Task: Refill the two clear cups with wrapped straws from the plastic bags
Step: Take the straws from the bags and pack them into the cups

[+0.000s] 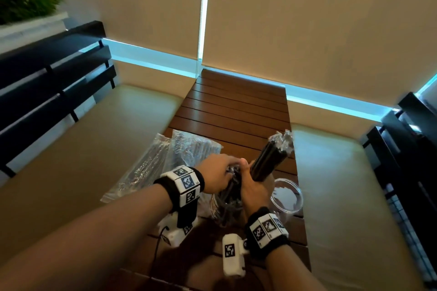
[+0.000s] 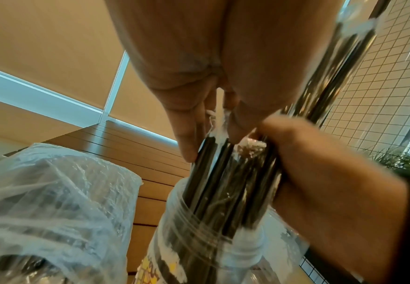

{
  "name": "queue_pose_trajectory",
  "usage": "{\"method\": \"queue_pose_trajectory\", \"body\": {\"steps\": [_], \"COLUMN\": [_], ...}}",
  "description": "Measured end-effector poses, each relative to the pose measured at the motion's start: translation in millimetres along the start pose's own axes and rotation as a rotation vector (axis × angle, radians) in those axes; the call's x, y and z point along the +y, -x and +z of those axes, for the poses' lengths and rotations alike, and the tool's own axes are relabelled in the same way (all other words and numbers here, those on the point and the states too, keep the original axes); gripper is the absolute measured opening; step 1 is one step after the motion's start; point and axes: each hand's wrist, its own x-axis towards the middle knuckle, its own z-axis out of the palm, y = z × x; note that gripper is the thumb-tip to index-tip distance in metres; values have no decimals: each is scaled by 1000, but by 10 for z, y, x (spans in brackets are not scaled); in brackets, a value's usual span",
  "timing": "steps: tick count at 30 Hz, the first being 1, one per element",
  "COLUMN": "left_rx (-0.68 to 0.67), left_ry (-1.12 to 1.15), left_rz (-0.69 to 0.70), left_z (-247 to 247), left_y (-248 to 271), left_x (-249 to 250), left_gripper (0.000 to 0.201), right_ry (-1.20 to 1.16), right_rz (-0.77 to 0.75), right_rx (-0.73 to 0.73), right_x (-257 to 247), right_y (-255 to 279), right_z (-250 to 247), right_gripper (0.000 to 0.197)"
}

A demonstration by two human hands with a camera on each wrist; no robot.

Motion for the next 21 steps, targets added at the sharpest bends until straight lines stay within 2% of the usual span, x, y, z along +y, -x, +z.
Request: {"method": "queue_pose_trajectory", "body": {"steps": [1, 3, 6, 9, 12, 13, 15, 18, 21], "left_rx": [4, 48, 145, 99, 44, 17, 0, -28, -67], "left_ry": [-12, -8, 150, 177, -20, -105, -198, -321, -493], "left_rz": [-11, -16, 151, 273, 312, 311, 301, 344, 377], "left_z": [-31, -105, -188, -216, -142, -96, 15, 247, 482], "left_y": [-15, -19, 21, 42, -32, -68, -120, -164, -115], "left_x": [-6, 34, 177, 390, 450, 431, 376, 218, 88], "left_gripper": [48, 54, 71, 73, 71, 64, 45, 35, 50], "right_ry": [51, 211, 410, 490, 507, 518, 557, 534, 593], "right_rz": [-27, -174, -339, -370, -415, -382, -318, -287, -317], "right_rx": [13, 29, 70, 69, 23, 9, 14, -11, -122], "right_x": [89, 239, 352, 364, 478, 502, 543, 584, 575], "right_y": [12, -4, -77, -69, -58, -54, -50, -75, 1], "right_z": [15, 36, 82, 105, 95, 96, 82, 12, -67], "right_gripper": [24, 22, 23, 8, 27, 27, 11, 29, 65]}}
